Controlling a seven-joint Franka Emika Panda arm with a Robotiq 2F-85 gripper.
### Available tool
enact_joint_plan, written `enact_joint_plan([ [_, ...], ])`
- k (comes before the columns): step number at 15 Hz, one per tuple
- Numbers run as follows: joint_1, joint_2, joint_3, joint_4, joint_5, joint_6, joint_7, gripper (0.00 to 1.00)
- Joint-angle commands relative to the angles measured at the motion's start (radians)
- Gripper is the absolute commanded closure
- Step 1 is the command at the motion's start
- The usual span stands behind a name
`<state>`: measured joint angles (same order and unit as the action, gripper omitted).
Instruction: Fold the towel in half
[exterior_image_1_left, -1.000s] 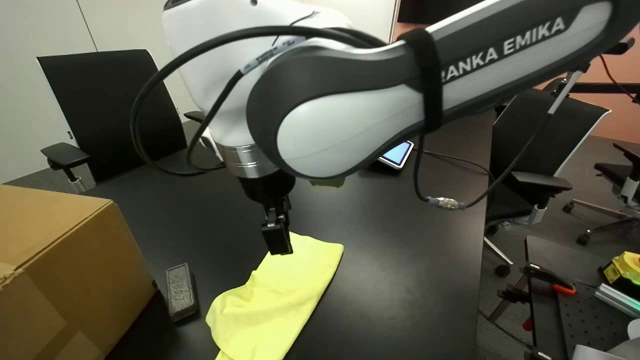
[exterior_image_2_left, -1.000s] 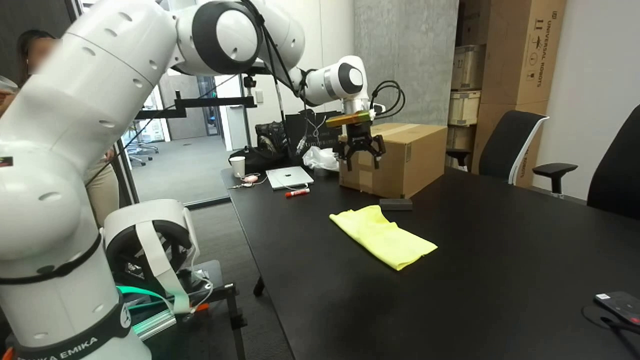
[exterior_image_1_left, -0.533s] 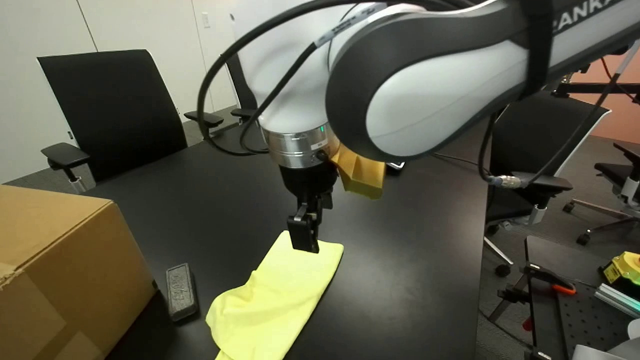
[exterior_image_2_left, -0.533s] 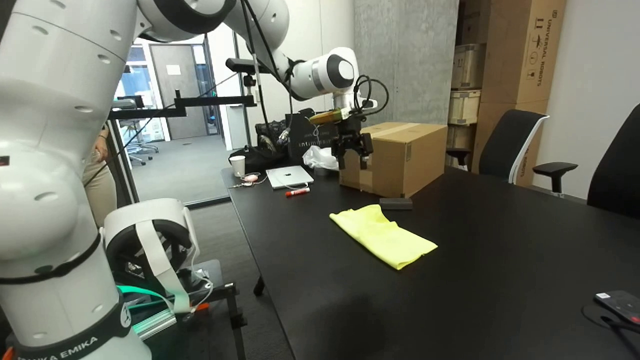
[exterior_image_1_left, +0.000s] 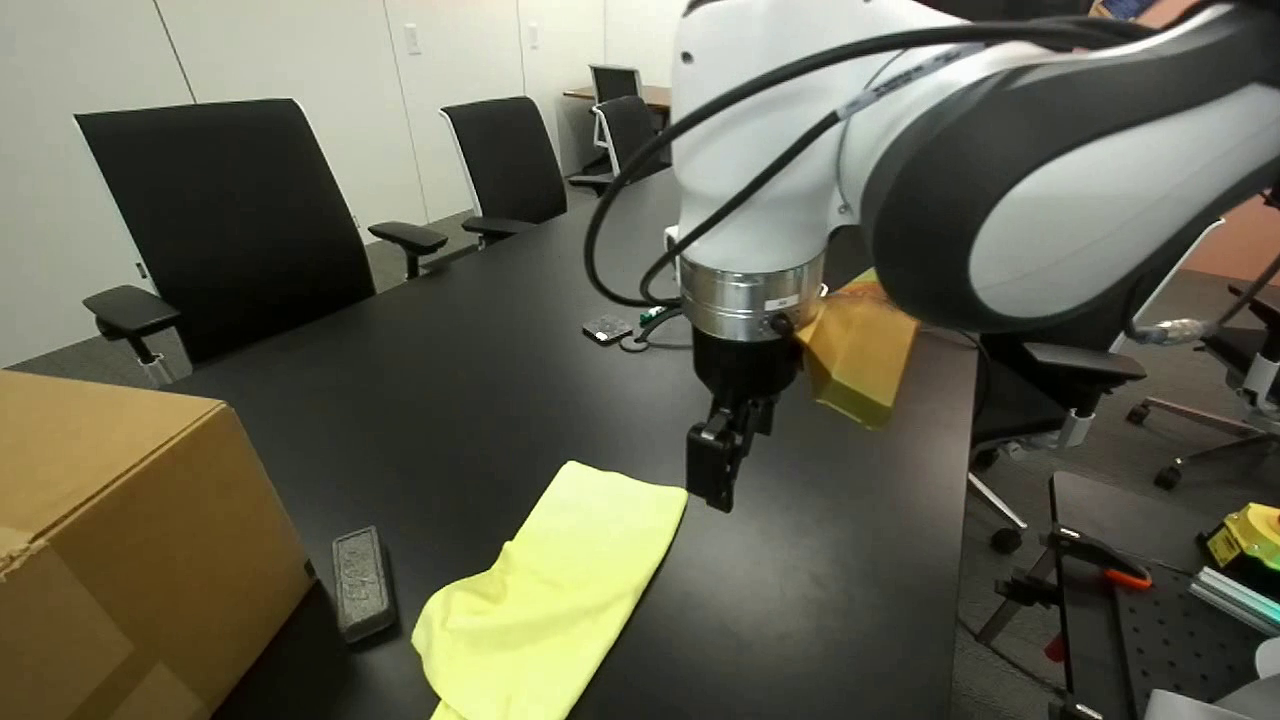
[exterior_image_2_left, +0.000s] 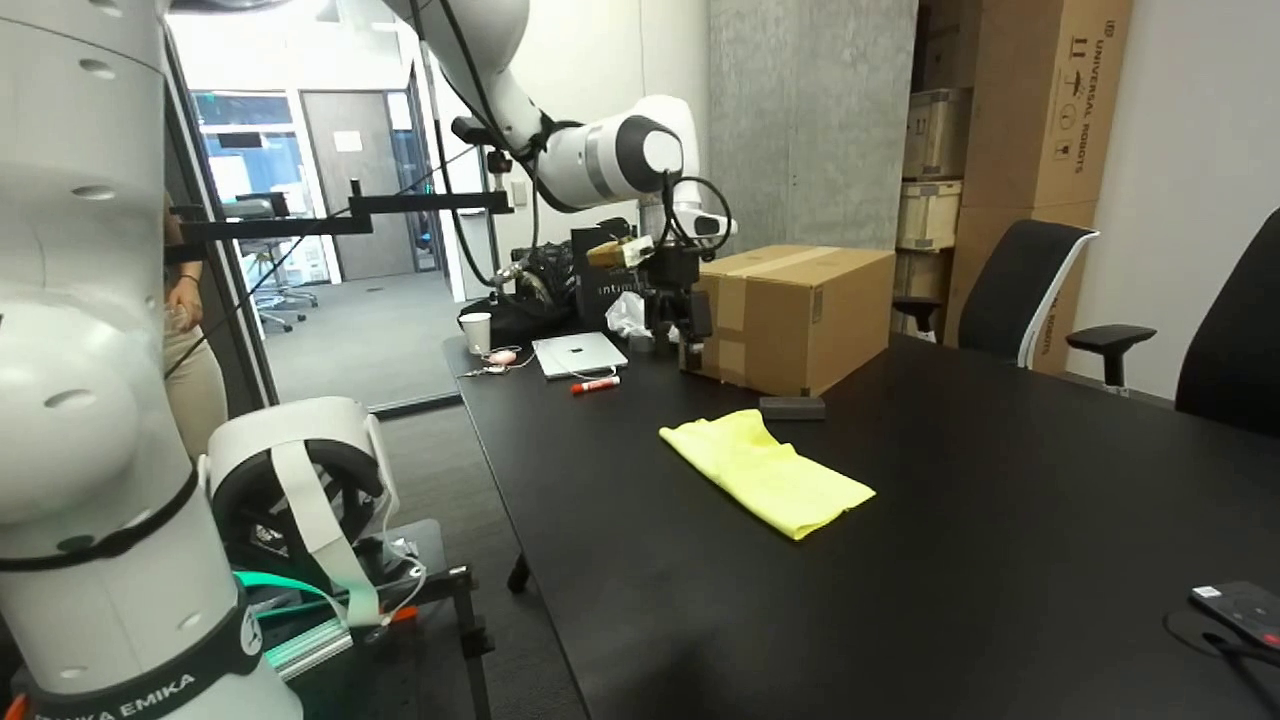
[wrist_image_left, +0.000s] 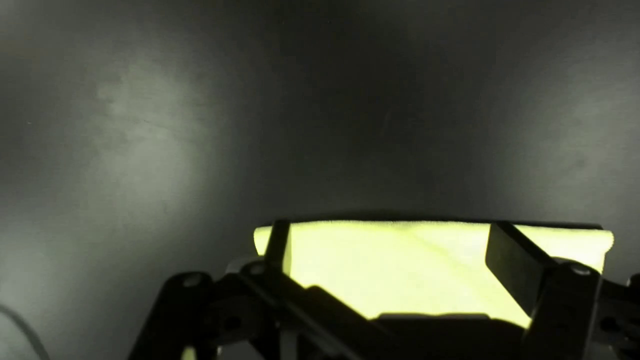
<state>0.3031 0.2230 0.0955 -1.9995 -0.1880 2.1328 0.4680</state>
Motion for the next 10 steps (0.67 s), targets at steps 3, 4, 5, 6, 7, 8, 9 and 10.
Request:
enact_joint_plan([
  [3, -0.076, -0.252, 0.008, -0.361, 0.012, 0.153, -0.05, 0.0],
  [4, -0.089, -0.289, 0.005, -0.418, -0.003, 0.176, -0.049, 0.0],
  [5, -0.103, -0.329, 0.003, -0.476, -0.018, 0.198, -0.052, 0.0],
  [6, -0.12, -0.371, 0.001, -0.533, -0.031, 0.224, -0.061, 0.0],
  [7, -0.137, -0.414, 0.0, -0.592, -0.04, 0.248, -0.076, 0.0],
  [8, -0.156, -0.459, -0.003, -0.651, -0.053, 0.275, -0.091, 0.0],
  [9, -0.178, -0.504, -0.008, -0.71, -0.06, 0.304, -0.106, 0.0],
  [10, -0.199, -0.555, -0.015, -0.769, -0.058, 0.341, -0.133, 0.0],
])
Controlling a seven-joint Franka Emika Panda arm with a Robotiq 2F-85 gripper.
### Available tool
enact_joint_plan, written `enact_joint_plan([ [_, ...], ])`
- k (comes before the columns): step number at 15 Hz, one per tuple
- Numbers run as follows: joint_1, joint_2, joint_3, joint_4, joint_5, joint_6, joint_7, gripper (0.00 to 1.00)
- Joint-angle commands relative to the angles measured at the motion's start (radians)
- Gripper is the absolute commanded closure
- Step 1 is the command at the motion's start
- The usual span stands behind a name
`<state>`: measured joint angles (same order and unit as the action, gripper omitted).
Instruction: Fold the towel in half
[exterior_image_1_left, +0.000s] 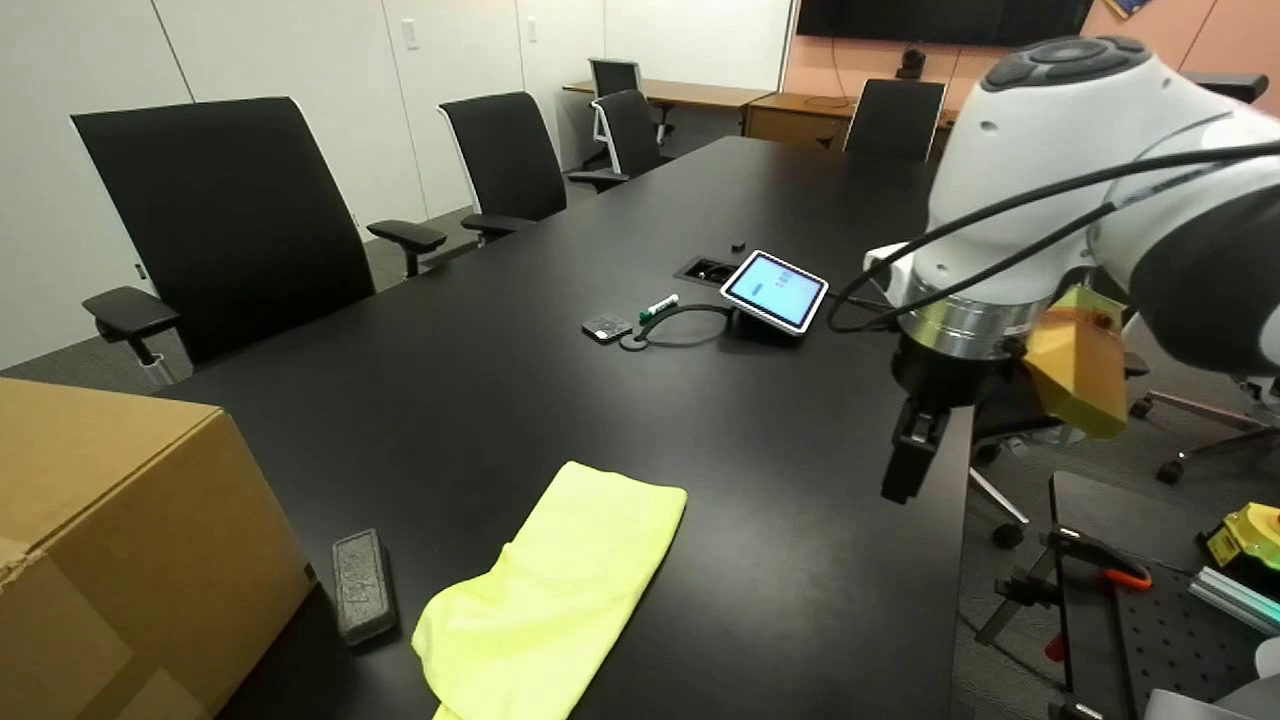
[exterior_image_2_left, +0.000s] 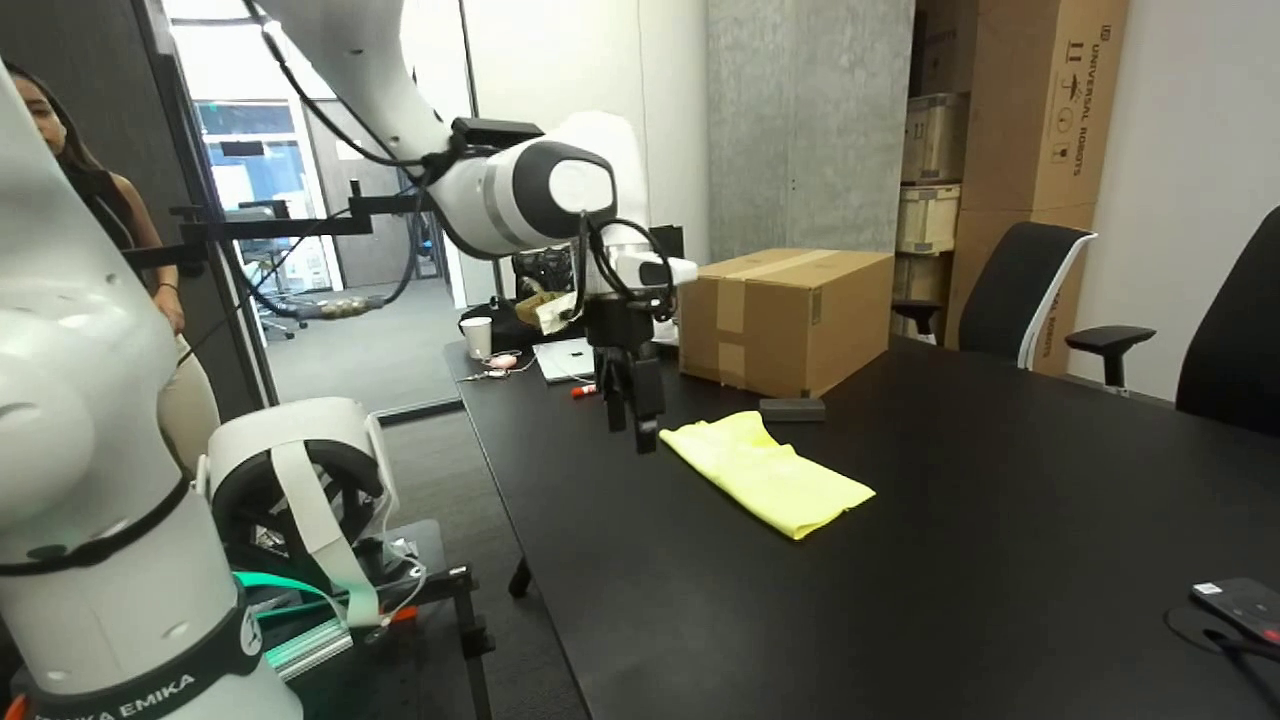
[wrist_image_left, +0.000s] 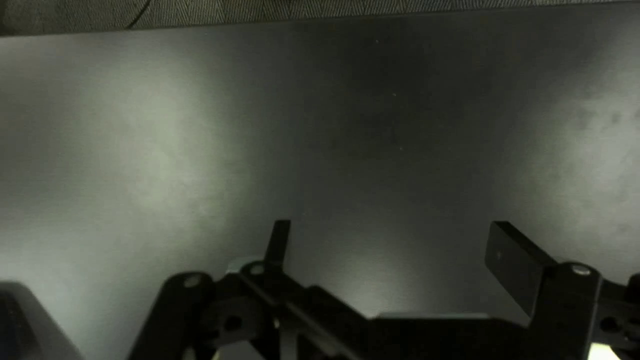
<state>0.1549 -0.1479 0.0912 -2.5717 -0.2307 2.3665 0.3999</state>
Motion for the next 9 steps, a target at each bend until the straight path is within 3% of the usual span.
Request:
enact_joint_plan([
  [1, -0.046, -0.044, 0.025, -0.057, 0.006, 0.029, -0.025, 0.0],
  [3, -0.063, -0.077, 0.029, -0.096, 0.007, 0.036, -0.032, 0.0],
  [9, -0.059, -0.048, 0.037, -0.075, 0.006, 0.036, -0.029, 0.0],
])
